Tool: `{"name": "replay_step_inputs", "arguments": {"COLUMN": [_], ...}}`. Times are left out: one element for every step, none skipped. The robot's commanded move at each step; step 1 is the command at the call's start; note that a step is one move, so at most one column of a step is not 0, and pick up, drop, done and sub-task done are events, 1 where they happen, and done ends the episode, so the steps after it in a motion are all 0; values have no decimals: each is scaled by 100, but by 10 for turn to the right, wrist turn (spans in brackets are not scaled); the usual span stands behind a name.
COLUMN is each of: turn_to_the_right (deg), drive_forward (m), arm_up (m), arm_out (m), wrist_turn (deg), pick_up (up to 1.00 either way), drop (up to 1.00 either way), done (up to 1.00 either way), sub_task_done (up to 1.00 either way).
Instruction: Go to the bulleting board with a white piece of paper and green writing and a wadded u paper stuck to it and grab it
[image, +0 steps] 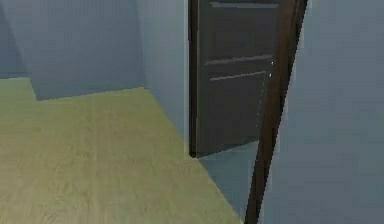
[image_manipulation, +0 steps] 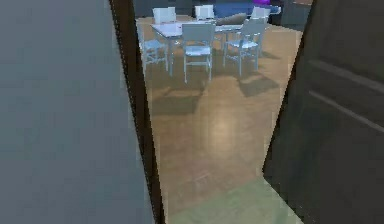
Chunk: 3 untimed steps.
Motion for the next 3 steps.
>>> {"name": "replay_step_inputs", "arguments": {"turn_to_the_right": [0,450,0], "drive_forward": [95,0,65], "arm_up": [0,0,0], "arm_out": [0,0,0], "wrist_turn": [0,0,0], "pick_up": [0,0,0], "drop": [0,0,0], "done": [0,0,0], "sub_task_done": [0,0,0]}}
